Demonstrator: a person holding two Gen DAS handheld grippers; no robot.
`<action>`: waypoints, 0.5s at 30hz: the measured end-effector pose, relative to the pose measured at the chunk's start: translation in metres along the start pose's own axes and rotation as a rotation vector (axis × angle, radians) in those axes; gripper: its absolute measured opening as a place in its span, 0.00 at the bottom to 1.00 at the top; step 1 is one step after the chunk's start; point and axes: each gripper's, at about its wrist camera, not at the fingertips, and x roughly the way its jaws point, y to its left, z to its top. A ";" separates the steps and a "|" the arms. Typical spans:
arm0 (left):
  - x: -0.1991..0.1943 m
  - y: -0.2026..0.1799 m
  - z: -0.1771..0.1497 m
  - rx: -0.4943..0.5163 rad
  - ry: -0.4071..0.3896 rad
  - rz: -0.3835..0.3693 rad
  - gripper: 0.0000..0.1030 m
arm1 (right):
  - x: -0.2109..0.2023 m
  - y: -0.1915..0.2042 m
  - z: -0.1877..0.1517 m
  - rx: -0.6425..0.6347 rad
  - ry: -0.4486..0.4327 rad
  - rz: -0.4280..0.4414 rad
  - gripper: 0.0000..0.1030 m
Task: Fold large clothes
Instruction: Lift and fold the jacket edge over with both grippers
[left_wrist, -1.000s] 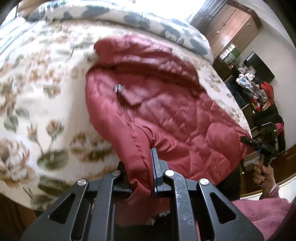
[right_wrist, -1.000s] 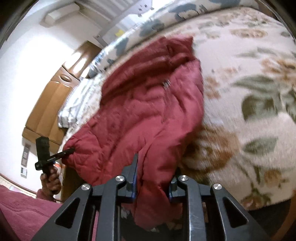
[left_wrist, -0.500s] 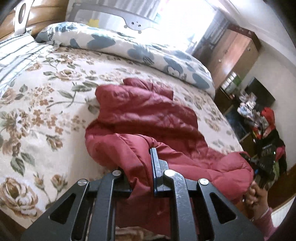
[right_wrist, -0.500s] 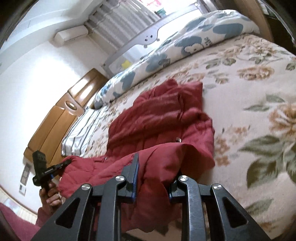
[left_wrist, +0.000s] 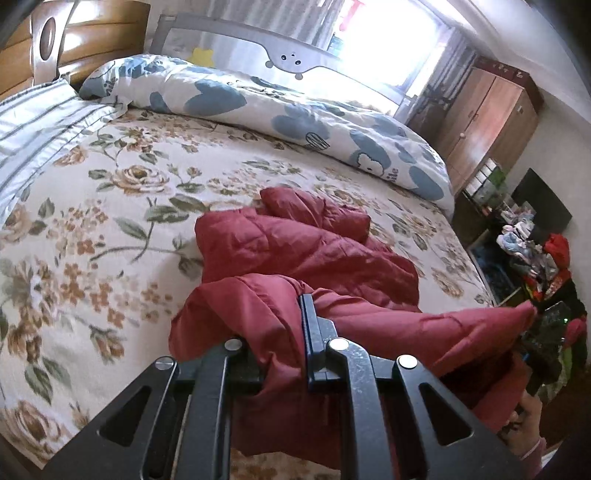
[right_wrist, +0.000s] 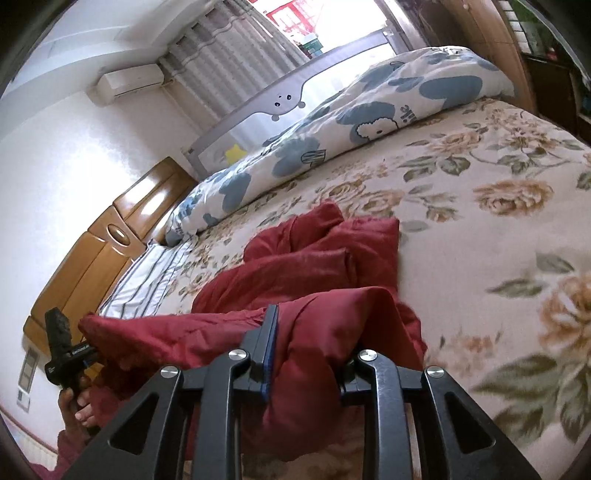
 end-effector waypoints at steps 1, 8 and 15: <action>0.006 0.000 0.006 -0.002 0.004 0.011 0.12 | 0.005 0.001 0.006 -0.004 -0.004 -0.004 0.23; 0.034 0.002 0.034 -0.026 0.018 0.043 0.12 | 0.037 -0.002 0.037 0.001 -0.014 -0.007 0.24; 0.062 0.006 0.057 -0.045 0.035 0.076 0.12 | 0.069 -0.011 0.056 0.025 -0.015 -0.045 0.25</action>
